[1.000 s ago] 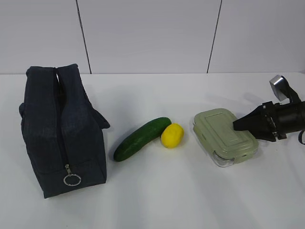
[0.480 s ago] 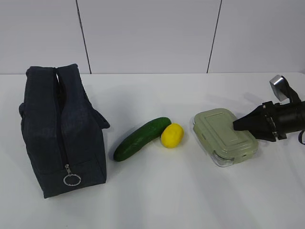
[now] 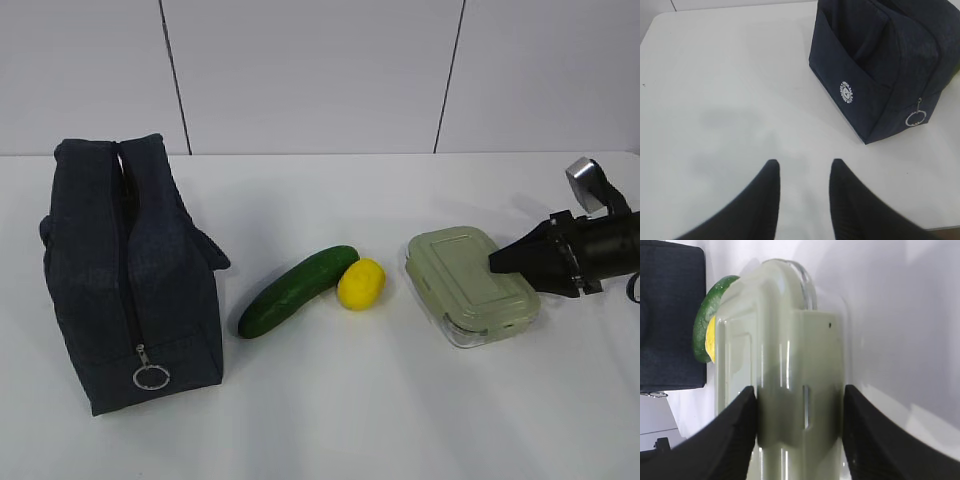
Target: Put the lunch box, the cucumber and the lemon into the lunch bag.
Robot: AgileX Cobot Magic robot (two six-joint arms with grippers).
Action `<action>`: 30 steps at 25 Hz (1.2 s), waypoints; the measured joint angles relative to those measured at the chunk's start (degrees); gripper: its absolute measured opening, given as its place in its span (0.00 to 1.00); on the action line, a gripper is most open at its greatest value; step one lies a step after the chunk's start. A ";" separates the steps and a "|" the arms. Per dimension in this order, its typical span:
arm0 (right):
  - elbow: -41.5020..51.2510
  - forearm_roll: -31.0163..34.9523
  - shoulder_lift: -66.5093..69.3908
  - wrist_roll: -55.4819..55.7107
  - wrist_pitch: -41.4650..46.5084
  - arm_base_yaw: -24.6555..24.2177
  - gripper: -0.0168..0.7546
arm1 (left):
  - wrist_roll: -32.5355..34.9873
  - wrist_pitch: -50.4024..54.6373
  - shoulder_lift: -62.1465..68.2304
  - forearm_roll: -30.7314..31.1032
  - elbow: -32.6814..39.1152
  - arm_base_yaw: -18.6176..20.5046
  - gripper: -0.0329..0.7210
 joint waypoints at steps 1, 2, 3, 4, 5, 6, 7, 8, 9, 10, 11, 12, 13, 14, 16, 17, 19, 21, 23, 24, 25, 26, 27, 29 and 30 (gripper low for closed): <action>0.00 0.00 -0.11 0.09 0.00 0.00 0.54 | 0.00 0.00 0.00 0.00 0.00 0.00 0.36; 0.00 -0.23 -0.22 0.22 -0.22 0.00 0.54 | 0.00 0.00 0.00 0.00 0.00 0.00 0.36; 0.00 -0.39 -0.56 0.32 -0.37 0.00 0.54 | 0.00 0.00 0.00 0.00 0.00 0.00 0.36; 0.00 -0.63 -0.84 0.30 -0.66 0.00 0.54 | 0.00 0.00 0.00 0.00 0.00 0.00 0.36; 0.00 -0.80 -1.26 0.30 -0.95 0.00 0.54 | 0.00 0.00 0.00 0.00 0.00 0.00 0.36; 0.00 -1.08 -1.57 0.30 -1.33 0.00 0.54 | 0.00 0.00 0.00 0.00 0.00 0.00 0.36; 0.00 -1.35 -1.85 0.30 -1.59 0.00 0.54 | 0.00 0.00 0.00 0.00 0.00 0.00 0.36; 0.00 -1.35 -2.11 0.30 -1.68 0.00 0.54 | 0.00 0.00 0.00 0.00 0.00 0.00 0.36; 0.00 -1.44 -2.20 0.44 -1.82 0.00 0.54 | 0.00 0.00 0.00 0.00 0.00 0.00 0.36; 0.00 -1.47 -2.48 0.57 -1.82 0.00 0.54 | 0.00 0.00 0.00 0.00 0.00 0.00 0.36; 0.00 -1.57 -2.58 0.80 -1.82 0.00 0.54 | 0.00 0.00 0.00 0.00 0.00 0.00 0.36; 0.00 -1.57 -2.73 1.19 -1.82 0.00 0.54 | 0.00 0.00 0.00 0.00 0.00 0.00 0.36; 0.00 -1.57 -2.73 1.44 -1.82 0.00 0.54 | 0.00 0.00 0.00 0.00 0.00 0.00 0.36; 0.00 -1.57 -2.73 1.84 -1.82 0.00 0.54 | 0.00 0.00 0.00 0.00 0.00 0.00 0.37; 0.00 -1.57 -2.73 2.25 -1.82 0.06 0.54 | 0.00 0.00 0.52 -0.10 0.00 0.00 0.37; 0.00 -1.57 -2.73 2.25 -1.82 0.20 0.54 | 0.00 0.00 0.64 -0.10 0.00 0.00 0.37; 0.00 -1.57 -2.73 2.33 -1.82 0.46 0.54 | 0.00 0.00 1.73 -0.21 0.00 0.00 0.37; 0.00 -1.57 -2.73 2.33 -1.82 0.75 0.54 | 0.00 0.00 2.78 -0.21 0.00 0.00 0.37; 0.00 -1.57 -2.73 2.36 -1.82 0.96 0.54 | 0.00 0.00 3.60 -0.46 0.00 0.00 0.37; 0.00 -1.57 -2.73 2.46 -1.82 1.05 0.54 | 0.00 0.00 3.69 -0.82 0.00 0.00 0.37; 0.00 -1.57 -2.73 2.46 -1.82 1.11 0.54 | 0.00 -0.27 3.82 -1.35 0.00 0.00 0.37; 0.00 -1.57 -2.73 2.46 -1.82 1.20 0.54 | 0.00 -0.58 3.82 -1.80 0.00 0.00 0.37; 0.00 -1.57 -2.73 2.46 -1.82 1.20 0.54 | 0.00 -0.82 3.82 -2.40 0.00 0.00 0.37; 0.00 -1.57 -2.73 2.46 -1.82 1.20 0.54 | 0.00 -2.52 4.03 -3.73 -0.36 0.00 0.39; 0.00 -1.57 -2.73 2.58 -1.82 1.20 0.54 | 0.00 -3.35 4.45 -4.79 -0.49 0.00 0.41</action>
